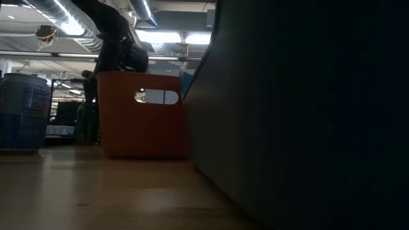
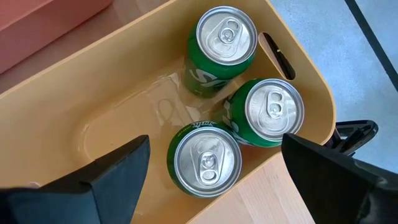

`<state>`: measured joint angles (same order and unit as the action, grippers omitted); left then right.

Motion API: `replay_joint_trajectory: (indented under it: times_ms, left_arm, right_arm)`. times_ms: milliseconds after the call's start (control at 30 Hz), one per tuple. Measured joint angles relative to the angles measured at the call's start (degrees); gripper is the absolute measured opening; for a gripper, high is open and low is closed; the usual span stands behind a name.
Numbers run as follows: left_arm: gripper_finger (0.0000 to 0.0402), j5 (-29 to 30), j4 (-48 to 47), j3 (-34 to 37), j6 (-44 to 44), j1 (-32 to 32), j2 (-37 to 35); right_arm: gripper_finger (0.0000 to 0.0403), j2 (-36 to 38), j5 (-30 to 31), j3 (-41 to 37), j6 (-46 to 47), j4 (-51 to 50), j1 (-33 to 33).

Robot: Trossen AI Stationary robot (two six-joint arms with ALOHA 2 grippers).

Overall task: Sort soda cans
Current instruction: Put the green soda can into the yellow bin

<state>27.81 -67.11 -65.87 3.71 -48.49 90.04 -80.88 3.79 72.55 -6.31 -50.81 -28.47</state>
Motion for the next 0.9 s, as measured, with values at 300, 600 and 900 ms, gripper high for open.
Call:
replay_joint_trajectory:
  times_ms: [300,600,900]
  left_arm:
    - [0.0382,2.9,-5.0,-4.2,-6.5,1.6,-0.1]
    - [0.0382,5.6,-3.6,-5.7,-8.4,-1.3,-0.2]
    - [0.0382,5.8,-3.7,-5.7,-12.0,-2.0,2.2]
  right_arm:
    - [0.0363,0.0,0.0,0.0,0.0,-0.1,0.0]
    - [0.0363,0.0,-1.9,0.0,0.0,-0.2,0.0]
    - [0.0363,0.0,-1.9,0.0,0.0,-0.3,0.0]
